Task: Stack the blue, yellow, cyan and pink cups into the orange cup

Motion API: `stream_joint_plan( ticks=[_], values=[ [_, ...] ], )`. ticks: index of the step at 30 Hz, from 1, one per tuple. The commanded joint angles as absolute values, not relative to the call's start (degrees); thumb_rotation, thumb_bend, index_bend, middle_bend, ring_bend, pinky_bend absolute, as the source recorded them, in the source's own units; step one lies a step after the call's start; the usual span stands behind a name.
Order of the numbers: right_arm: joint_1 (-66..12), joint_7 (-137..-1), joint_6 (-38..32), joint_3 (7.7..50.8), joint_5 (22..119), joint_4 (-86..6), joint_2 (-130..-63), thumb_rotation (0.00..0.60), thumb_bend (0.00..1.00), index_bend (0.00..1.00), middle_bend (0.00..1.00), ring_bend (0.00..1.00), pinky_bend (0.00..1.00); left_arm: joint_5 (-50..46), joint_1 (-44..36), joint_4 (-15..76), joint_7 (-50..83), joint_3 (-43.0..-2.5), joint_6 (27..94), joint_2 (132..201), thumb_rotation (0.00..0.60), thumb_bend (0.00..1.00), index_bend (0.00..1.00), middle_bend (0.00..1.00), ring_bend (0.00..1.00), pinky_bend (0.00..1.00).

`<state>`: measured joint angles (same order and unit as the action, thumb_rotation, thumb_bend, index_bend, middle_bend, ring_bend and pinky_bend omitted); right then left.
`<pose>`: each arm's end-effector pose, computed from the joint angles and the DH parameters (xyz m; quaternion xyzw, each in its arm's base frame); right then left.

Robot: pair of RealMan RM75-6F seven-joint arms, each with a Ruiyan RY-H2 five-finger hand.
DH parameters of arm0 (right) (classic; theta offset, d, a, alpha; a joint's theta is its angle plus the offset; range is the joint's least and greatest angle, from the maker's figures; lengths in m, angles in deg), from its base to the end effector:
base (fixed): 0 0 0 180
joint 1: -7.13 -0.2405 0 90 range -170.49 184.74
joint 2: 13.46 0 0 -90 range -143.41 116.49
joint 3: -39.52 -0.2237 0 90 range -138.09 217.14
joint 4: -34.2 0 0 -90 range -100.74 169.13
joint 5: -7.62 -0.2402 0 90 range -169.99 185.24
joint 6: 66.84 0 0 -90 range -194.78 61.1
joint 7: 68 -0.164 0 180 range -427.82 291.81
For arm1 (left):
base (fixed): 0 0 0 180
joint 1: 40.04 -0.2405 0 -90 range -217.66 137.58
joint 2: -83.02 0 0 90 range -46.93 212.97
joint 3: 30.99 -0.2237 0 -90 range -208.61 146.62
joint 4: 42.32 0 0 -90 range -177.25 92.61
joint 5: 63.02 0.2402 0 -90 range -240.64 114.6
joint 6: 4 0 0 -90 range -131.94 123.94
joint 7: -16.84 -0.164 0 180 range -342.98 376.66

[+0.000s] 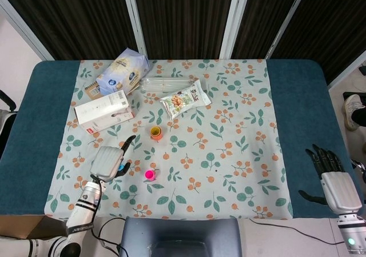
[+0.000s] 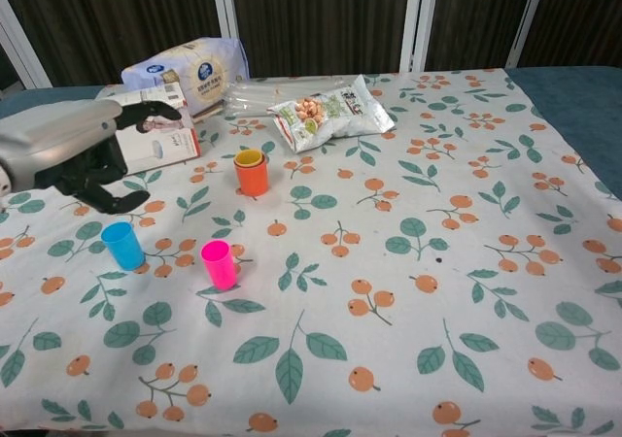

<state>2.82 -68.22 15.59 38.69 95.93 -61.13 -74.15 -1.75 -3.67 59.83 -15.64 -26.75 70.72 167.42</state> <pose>-0.2913 -0.1887 0.1148 0.6206 -0.4035 0.3674 0.5631 -0.1183 0.2859 -0.0169 -0.7011 -0.3663 -0.3762 0.4824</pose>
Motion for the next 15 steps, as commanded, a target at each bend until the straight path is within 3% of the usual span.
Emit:
stream_joint_plan(
  ticks=[1,15],
  values=[
    [3.06,-68.75,16.25,38.78,96.45,-61.35,-73.83,0.600,0.14,0.00,0.00,0.00,0.00,-1.58,-7.60,59.60,-12.62,-30.00,71.95,166.11,0.600,0.35,0.15,1.00,1.00,1.00],
    [3.14,-69.48,15.94,39.22,96.86,-61.62,-73.33,0.600,0.14,0.00,0.00,0.00,0.00,-0.61,-12.10,45.46,-5.28,-30.60,68.26,172.13,0.600,0.35,0.21,1.00,1.00,1.00]
  ],
)
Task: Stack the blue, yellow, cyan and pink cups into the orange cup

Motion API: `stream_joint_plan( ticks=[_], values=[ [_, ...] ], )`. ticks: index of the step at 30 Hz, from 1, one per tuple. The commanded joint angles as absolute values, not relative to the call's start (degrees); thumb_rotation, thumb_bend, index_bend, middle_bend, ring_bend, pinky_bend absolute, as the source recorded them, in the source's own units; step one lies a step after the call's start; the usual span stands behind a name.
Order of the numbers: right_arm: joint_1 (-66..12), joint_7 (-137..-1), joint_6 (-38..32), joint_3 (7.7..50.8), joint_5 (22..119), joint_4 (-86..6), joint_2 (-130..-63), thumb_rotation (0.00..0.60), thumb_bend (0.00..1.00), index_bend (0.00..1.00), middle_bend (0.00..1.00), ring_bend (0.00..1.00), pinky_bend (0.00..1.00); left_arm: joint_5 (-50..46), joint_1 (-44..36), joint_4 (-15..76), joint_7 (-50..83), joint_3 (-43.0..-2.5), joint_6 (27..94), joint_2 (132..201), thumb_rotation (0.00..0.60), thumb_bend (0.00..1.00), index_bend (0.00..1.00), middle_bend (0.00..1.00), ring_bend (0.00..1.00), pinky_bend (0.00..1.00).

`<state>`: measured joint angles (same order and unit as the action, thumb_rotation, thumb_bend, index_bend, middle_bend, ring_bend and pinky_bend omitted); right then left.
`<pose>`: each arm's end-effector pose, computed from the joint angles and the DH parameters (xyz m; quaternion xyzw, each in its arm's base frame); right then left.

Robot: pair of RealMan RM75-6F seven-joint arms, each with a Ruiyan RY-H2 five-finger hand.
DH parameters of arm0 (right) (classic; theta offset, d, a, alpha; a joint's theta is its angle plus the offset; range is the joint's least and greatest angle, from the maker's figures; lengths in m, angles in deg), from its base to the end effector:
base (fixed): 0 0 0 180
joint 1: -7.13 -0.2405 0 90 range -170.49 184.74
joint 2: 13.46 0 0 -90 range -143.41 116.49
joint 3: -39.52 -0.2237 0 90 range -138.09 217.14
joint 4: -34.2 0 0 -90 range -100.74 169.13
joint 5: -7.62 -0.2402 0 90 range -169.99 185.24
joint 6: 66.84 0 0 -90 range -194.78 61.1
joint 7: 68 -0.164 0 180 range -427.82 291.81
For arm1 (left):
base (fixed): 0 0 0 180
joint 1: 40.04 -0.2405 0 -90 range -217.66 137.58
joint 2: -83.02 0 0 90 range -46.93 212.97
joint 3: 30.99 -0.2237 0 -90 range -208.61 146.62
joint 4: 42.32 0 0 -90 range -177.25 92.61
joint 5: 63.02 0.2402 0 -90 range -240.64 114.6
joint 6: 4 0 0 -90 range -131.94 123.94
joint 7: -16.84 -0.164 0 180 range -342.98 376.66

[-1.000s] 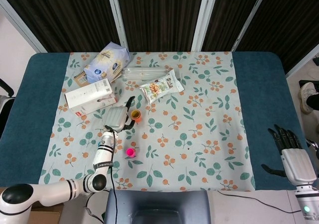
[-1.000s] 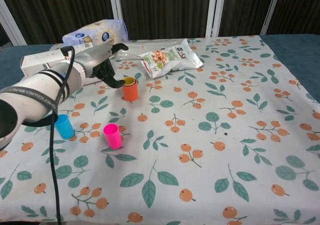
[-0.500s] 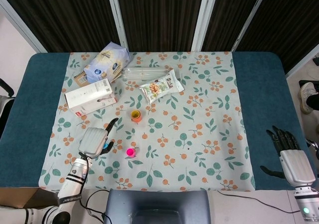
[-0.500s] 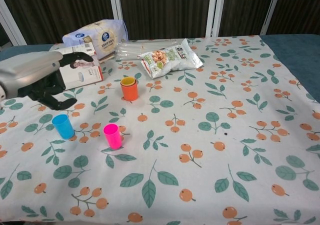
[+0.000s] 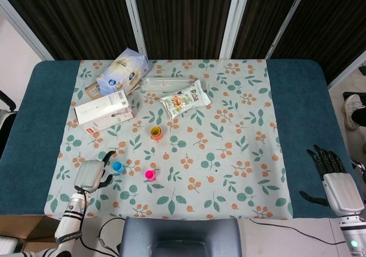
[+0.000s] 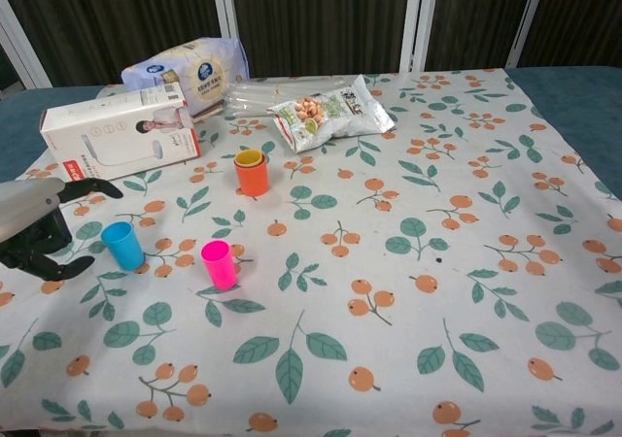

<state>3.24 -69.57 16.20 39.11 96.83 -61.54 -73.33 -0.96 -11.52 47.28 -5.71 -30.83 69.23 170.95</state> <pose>-0.2905 -0.1848 0.1179 0.6196 -0.4067 0.3733 0.5580 -0.2053 0.2703 -0.0351 -0.6701 -0.4293 -0.3264 0.5101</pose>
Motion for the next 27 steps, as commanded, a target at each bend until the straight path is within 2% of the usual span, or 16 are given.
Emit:
stream_joint_plan(
  ticks=[1,4,15,27],
  values=[
    [3.09,-69.52,15.78,39.28,96.88,-61.70,-73.30,0.600,0.14,0.00,0.00,0.00,0.00,-0.64,-12.19,45.11,-5.13,-30.43,68.02,172.39,0.600,0.35,0.22,1.00,1.00,1.00],
    [3.07,-69.44,15.60,39.29,96.69,-61.82,-73.25,0.600,0.14,0.00,0.00,0.00,0.00,-0.25,-12.47,44.34,-4.33,-29.88,67.40,173.10,0.600,0.35,0.25,1.00,1.00,1.00],
    [2.90,-68.68,14.81,39.43,96.28,-62.12,-73.18,0.600,0.14,0.00,0.00,0.00,0.00,0.38,-12.67,43.48,-1.31,-27.20,64.98,174.25,0.600,0.35,0.28,1.00,1.00,1.00],
    [2.95,-68.52,14.85,39.49,96.30,-62.29,-73.14,0.600,0.14,0.00,0.00,0.00,0.00,0.89,-12.92,43.31,-1.95,-25.81,64.34,174.94,0.600,0.34,0.44,1.00,1.00,1.00]
  ],
)
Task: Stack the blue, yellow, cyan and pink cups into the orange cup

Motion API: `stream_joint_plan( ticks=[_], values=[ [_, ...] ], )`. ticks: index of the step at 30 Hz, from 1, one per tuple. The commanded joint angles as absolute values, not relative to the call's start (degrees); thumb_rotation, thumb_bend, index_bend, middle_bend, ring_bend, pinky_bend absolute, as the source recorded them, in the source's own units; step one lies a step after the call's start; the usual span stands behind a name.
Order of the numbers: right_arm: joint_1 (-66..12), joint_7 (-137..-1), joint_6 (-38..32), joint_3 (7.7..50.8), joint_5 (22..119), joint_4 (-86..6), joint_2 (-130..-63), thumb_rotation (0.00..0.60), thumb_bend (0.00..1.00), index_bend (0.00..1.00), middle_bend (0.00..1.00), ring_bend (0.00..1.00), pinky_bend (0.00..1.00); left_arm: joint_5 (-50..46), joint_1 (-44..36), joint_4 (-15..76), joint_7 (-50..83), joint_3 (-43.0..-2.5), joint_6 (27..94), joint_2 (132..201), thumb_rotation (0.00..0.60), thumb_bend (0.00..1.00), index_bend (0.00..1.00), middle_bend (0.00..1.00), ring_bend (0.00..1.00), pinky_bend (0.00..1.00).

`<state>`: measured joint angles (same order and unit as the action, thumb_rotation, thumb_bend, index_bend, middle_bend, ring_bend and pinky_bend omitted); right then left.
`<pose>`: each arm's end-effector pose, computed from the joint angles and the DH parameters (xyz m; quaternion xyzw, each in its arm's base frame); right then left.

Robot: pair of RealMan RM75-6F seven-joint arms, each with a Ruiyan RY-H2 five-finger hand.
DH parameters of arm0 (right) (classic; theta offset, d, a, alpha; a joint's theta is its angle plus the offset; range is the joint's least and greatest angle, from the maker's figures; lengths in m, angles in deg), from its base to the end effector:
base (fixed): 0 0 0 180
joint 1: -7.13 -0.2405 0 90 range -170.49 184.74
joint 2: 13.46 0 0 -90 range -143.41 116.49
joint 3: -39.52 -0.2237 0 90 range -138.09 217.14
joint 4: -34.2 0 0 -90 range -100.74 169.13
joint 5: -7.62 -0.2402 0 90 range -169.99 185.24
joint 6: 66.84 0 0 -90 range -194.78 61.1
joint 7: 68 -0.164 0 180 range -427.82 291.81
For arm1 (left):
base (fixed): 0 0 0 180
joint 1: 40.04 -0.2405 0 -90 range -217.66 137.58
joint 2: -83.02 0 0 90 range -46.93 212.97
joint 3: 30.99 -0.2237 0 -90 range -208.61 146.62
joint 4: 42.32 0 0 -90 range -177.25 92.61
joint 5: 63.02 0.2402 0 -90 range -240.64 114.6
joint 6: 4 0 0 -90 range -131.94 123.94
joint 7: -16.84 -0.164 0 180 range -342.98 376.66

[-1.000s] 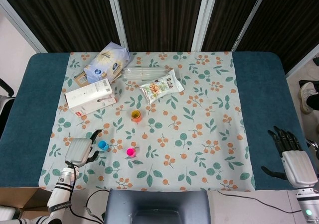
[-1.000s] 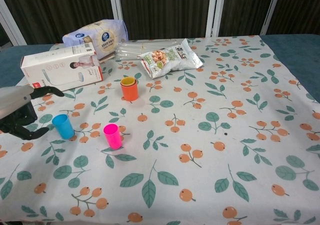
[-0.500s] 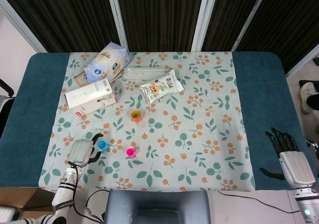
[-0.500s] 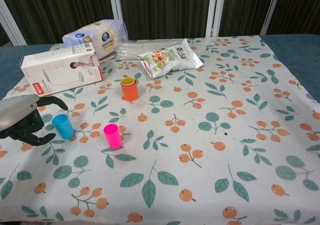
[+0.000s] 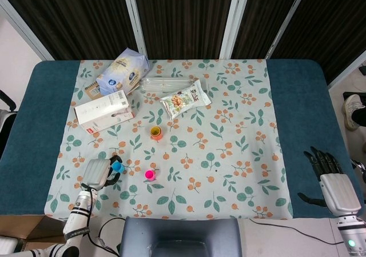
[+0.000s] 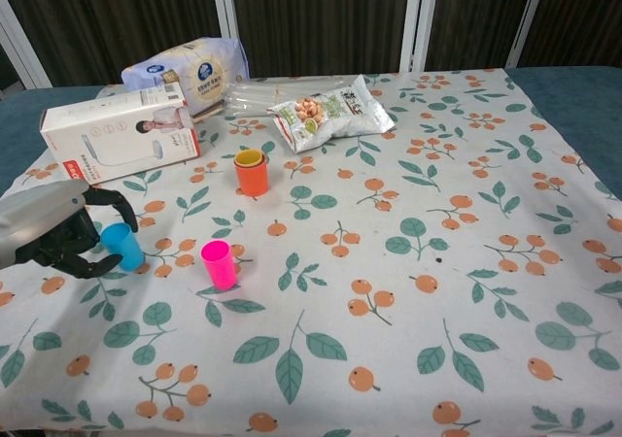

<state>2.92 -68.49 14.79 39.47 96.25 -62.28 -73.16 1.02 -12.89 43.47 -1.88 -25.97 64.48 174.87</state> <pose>-0.2905 -0.1843 0.1135 0.6252 -0.4130 0.3610 0.5552 -0.1956 0.2828 -0.0509 -0.6524 -0.4604 -0.3552 0.4860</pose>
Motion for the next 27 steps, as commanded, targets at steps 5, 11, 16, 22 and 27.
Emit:
stream_joint_plan(
  ticks=[5,11,16,22,27],
  values=[
    [3.00,-68.49,14.96,39.49,96.35,-62.32,-73.14,0.600,0.14,0.00,0.00,0.00,0.00,1.17,-13.00,42.67,-2.59,-25.57,64.22,175.26,0.600,0.35,0.47,1.00,1.00,1.00],
    [2.94,-68.26,14.79,39.56,96.38,-62.29,-73.25,0.600,0.14,0.00,0.00,0.00,0.00,1.67,-12.86,43.07,-2.50,-24.41,64.44,175.00,0.600,0.35,0.53,1.00,1.00,1.00],
    [2.92,-68.12,14.77,39.50,96.28,-62.24,-73.36,0.600,0.14,0.00,0.00,0.00,0.00,1.85,-11.14,46.26,-2.25,-20.34,64.94,173.41,0.600,0.35,0.54,1.00,1.00,1.00],
    [2.63,-67.43,14.01,39.58,96.03,-62.19,-73.76,0.600,0.14,0.00,0.00,0.00,0.00,0.19,-5.74,48.74,-4.85,-13.20,64.25,174.38,0.600,0.35,0.54,1.00,1.00,1.00],
    [2.28,-67.01,13.21,39.64,95.80,-62.03,-74.04,0.600,0.14,0.00,0.00,0.00,0.00,-6.17,0.79,42.14,-11.39,-8.55,62.04,179.34,0.600,0.35,0.52,1.00,1.00,1.00]
  ],
)
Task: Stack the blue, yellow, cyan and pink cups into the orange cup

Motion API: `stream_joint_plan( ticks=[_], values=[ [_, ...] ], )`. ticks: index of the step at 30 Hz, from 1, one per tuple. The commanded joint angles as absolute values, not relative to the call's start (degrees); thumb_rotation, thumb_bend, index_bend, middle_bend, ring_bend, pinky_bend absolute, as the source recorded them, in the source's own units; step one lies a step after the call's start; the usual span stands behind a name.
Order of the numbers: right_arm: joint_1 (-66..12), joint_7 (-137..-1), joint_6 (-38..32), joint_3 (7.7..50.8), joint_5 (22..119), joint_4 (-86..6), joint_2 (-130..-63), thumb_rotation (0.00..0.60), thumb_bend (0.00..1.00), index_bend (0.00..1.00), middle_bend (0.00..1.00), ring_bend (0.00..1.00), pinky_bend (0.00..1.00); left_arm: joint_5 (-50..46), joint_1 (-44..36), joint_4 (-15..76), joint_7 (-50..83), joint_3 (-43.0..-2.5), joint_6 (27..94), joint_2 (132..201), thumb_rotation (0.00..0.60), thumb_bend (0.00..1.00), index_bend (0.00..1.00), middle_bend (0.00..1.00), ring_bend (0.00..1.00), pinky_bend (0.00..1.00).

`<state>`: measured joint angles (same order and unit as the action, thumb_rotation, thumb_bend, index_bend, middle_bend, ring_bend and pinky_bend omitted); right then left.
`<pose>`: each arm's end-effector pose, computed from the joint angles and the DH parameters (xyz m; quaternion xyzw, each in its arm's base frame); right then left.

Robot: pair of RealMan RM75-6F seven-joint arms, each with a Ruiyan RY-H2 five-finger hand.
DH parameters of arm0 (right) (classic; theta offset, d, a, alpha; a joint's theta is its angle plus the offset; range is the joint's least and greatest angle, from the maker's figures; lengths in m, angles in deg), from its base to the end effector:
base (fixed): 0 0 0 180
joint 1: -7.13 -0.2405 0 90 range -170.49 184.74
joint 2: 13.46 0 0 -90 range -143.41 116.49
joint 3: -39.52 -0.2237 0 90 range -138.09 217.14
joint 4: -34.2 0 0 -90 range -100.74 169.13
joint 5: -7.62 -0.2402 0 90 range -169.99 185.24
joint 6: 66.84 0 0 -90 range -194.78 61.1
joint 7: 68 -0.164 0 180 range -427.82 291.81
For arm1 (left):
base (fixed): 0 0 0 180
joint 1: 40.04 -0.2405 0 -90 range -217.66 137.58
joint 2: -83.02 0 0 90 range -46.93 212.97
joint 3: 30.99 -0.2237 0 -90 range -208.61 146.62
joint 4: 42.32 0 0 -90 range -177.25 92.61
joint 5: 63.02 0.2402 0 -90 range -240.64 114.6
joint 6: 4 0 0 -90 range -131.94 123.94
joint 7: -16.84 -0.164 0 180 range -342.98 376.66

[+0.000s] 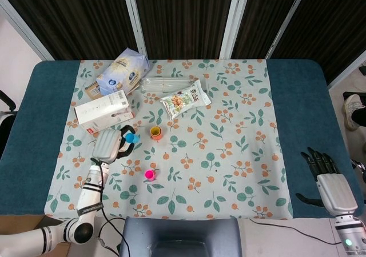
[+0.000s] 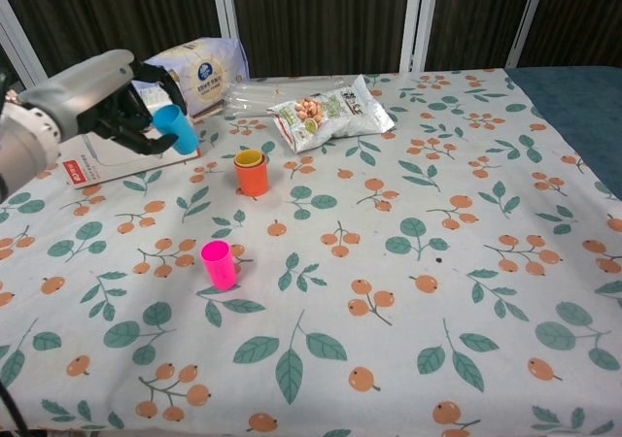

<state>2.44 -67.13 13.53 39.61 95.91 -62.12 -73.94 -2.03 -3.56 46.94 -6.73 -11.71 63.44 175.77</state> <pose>-0.2905 -0.1856 0.1064 0.6326 -0.4142 0.3513 0.5521 -0.0988 0.3526 -0.0151 -0.6187 -0.4160 -0.4597 0.4826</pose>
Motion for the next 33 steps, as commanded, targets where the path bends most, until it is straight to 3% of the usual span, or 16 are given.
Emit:
stream_joint_plan(
  ticks=[1,13,33],
  values=[
    [2.18,-66.99,12.94,39.66,95.72,-61.99,-74.07,0.600,0.14,0.00,0.00,0.00,0.00,-7.22,1.79,40.58,-12.52,-8.09,61.86,180.35,0.600,0.35,0.52,1.00,1.00,1.00],
    [1.84,-67.31,12.22,39.80,95.49,-61.97,-73.82,0.600,0.14,0.00,0.00,0.00,0.00,-13.18,9.29,27.59,-14.90,-5.88,59.50,188.77,0.600,0.35,0.52,1.00,1.00,1.00],
    [1.78,-68.77,12.38,39.77,95.57,-62.08,-72.99,0.600,0.14,0.00,0.00,0.00,0.00,-14.10,11.86,25.24,-16.27,-7.26,60.15,191.96,0.600,0.36,0.51,1.00,1.00,1.00]
  ],
)
